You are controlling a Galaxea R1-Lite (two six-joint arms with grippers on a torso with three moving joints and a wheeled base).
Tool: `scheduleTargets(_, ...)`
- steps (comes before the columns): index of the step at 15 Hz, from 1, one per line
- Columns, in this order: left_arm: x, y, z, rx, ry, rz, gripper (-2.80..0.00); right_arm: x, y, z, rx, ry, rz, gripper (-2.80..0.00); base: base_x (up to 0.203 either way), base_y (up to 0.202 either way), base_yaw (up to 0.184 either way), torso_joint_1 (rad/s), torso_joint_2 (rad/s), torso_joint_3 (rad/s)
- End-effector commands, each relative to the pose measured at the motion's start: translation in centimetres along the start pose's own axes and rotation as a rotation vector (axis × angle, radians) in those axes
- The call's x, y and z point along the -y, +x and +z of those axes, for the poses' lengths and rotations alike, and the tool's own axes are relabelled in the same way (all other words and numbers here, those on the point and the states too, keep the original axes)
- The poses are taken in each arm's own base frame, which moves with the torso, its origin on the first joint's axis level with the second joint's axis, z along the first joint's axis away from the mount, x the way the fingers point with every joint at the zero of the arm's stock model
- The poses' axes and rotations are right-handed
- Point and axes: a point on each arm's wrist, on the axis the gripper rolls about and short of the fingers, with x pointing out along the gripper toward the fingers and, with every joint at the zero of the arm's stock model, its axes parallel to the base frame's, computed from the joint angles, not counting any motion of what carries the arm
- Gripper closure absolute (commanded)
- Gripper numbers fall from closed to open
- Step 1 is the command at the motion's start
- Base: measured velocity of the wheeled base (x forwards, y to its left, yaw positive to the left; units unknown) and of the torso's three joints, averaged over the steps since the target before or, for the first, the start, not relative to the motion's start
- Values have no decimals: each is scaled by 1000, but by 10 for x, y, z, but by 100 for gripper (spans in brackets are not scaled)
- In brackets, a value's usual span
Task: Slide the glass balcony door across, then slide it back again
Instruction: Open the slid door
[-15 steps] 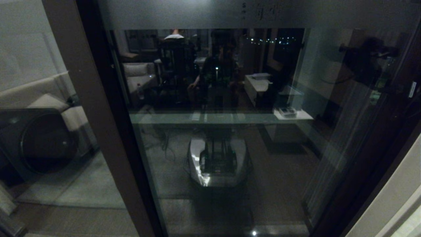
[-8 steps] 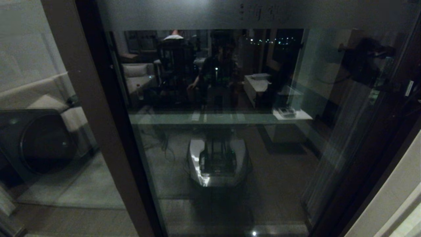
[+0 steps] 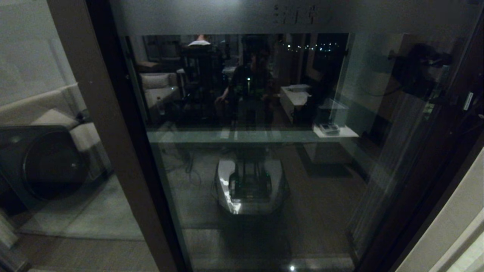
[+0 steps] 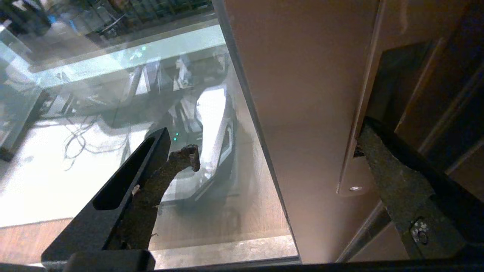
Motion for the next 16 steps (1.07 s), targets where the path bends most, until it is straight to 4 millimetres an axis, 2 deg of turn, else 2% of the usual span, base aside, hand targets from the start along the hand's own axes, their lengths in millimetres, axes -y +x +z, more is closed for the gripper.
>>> scheduleTargets(1,0,0,0,0,1,0,0,3,4,-3,-8,10,5,-280,0,0,0,0,0,0)
scheduleTargets(16,0,0,0,0,1,0,0,-16,15,-10,-27,12,50,-280,0,0,0,0,0,0)
